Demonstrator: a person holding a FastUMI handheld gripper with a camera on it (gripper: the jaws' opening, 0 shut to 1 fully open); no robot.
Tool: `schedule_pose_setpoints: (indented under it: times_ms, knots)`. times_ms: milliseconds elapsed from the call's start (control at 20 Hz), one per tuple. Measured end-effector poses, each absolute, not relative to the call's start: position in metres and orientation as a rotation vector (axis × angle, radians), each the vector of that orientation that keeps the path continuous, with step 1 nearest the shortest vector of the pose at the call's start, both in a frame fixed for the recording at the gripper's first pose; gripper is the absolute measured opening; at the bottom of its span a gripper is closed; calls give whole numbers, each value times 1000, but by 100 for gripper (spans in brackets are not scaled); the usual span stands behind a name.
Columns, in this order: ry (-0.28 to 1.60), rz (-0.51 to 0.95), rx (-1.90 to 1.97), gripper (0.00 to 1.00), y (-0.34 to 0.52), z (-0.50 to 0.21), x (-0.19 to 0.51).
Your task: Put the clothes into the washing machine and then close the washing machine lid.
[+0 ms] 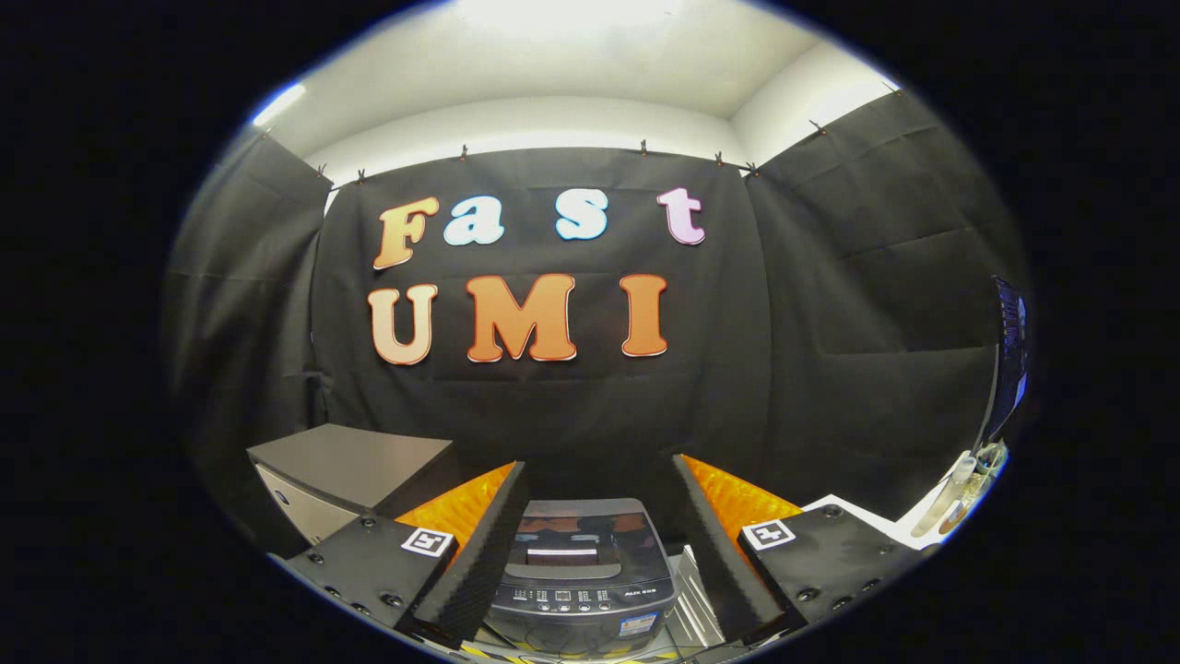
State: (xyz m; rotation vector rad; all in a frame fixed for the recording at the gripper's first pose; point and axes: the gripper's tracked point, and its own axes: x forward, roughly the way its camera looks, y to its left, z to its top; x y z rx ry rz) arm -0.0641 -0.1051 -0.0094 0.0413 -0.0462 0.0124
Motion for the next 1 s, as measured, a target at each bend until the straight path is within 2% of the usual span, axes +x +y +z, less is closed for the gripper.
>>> schedule_pose_setpoints:
  times_ms: [1000]
  knots:
    - [-64,-18,24,98,-123,0,-90]
